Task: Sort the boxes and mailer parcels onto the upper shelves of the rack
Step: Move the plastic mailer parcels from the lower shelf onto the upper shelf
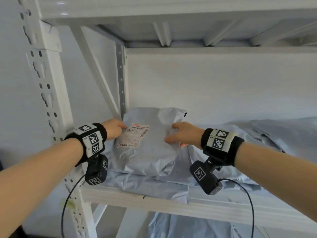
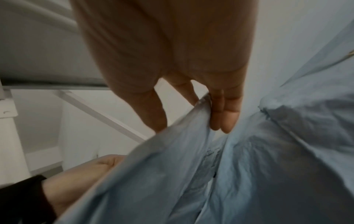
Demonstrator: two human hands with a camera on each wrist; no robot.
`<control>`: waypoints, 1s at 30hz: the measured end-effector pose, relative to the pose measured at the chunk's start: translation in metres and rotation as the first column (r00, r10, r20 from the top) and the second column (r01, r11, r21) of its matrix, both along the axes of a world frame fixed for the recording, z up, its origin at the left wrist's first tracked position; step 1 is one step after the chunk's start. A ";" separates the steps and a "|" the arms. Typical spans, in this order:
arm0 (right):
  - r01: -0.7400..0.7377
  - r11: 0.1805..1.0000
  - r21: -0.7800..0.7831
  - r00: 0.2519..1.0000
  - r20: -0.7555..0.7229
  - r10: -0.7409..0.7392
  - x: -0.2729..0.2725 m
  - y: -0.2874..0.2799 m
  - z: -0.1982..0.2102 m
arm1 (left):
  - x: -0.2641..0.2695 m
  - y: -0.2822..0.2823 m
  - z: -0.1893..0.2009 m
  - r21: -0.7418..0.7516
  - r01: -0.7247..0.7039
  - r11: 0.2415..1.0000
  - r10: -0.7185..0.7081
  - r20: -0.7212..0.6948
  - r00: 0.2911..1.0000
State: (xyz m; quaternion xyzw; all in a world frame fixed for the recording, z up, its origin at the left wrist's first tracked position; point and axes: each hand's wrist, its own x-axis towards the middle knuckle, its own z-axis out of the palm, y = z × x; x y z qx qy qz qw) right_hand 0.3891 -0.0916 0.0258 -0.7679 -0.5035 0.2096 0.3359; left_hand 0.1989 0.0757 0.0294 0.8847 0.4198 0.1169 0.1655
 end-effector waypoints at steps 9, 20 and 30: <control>0.061 0.968 -0.244 0.954 0.299 0.016 0.009 0.003 -0.014 | 0.012 0.003 -0.014 -0.045 0.053 0.998 -0.062 -0.260 0.964; 0.101 0.938 -0.330 0.603 0.770 0.206 -0.011 -0.039 0.003 | 0.012 -0.025 -0.010 0.318 0.116 0.941 -0.027 -0.269 0.963; -0.190 0.980 -0.066 0.330 0.936 0.127 -0.070 -0.142 0.033 | -0.022 -0.138 -0.041 0.214 0.537 0.816 -0.578 0.317 0.752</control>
